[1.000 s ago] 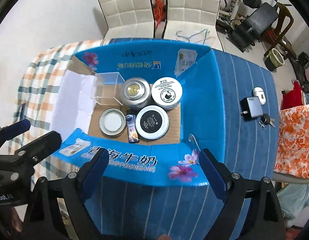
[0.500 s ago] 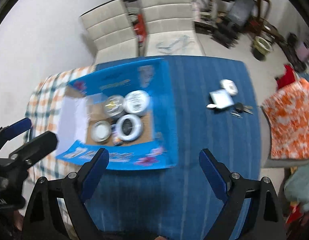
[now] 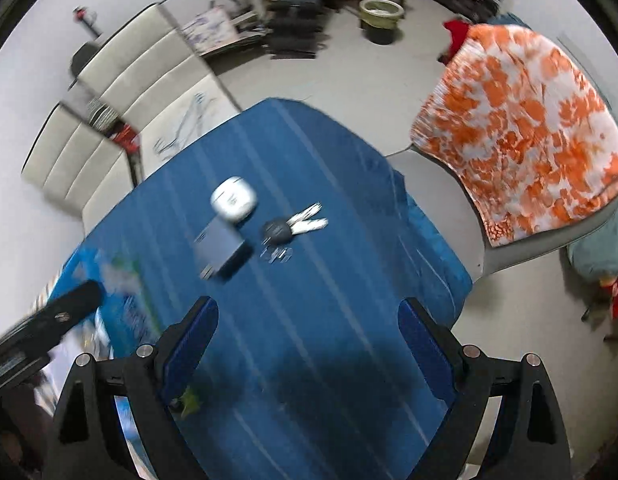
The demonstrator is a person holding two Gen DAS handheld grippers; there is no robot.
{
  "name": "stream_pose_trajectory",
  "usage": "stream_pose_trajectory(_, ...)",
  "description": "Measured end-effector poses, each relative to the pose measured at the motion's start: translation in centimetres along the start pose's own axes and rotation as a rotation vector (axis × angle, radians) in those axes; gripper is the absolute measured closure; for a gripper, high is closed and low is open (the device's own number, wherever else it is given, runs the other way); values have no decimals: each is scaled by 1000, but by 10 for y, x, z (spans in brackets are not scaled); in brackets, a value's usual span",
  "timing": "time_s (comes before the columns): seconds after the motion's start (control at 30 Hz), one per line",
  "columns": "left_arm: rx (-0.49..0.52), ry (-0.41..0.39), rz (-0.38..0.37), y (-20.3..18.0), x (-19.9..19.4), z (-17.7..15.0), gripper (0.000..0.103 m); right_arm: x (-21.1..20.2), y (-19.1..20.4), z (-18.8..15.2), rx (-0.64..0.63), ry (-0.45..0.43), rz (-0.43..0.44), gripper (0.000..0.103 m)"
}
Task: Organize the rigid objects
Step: 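Reach the left tool to the silver power adapter while the right tool reaches the white earbud case, then grasp the silver adapter with the left tool while the right tool grasps the earbud case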
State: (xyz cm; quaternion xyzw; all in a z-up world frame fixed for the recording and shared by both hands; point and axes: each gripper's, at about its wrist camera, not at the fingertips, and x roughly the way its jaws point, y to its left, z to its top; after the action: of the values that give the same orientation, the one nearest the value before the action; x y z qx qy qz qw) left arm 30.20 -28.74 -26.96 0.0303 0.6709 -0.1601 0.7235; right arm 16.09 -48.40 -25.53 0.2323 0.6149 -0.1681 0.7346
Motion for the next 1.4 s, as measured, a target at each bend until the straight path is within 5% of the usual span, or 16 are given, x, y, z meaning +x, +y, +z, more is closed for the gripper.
stream_pose_trajectory(0.17, -66, 155, 30, -10, 86, 27, 0, 56, -19, 37, 31, 64, -16, 11)
stream_pose_trajectory(0.23, -93, 221, -15, -11, 115, 30, 0, 70, -17, 45, 18, 74, -22, 11)
stream_pose_trajectory(0.37, -132, 258, -23, -12, 147, 32, 1, 86, -8, 56, -12, 63, 4, 12)
stream_pose_trajectory(0.43, -126, 262, -4, -13, 155, 31, 16, 92, -2, 60, -33, 58, 4, 12)
stream_pose_trajectory(0.53, -106, 189, 1, -15, 144, 31, 41, 100, 9, 68, -80, 62, 10, 12)
stream_pose_trajectory(0.6, -147, 194, -27, -3, 138, 29, 46, 109, 23, 74, -137, 73, 13, 13)
stream_pose_trajectory(0.77, -175, 164, 18, 22, 131, 30, 47, 137, 65, 95, -238, 73, 37, 13)
stream_pose_trajectory(0.93, -182, 151, 27, 27, 129, 29, 47, 183, 107, 108, -322, 162, 59, 20)
stream_pose_trajectory(1.07, -204, 147, 11, 29, 133, 26, 48, 205, 129, 103, -380, 164, -5, 26)
stream_pose_trajectory(1.2, -189, 142, 10, 28, 134, 27, 48, 207, 134, 103, -423, 126, -127, 53)
stream_pose_trajectory(1.4, -155, 132, 33, 23, 132, 25, 49, 202, 126, 102, -412, 123, -167, 57)
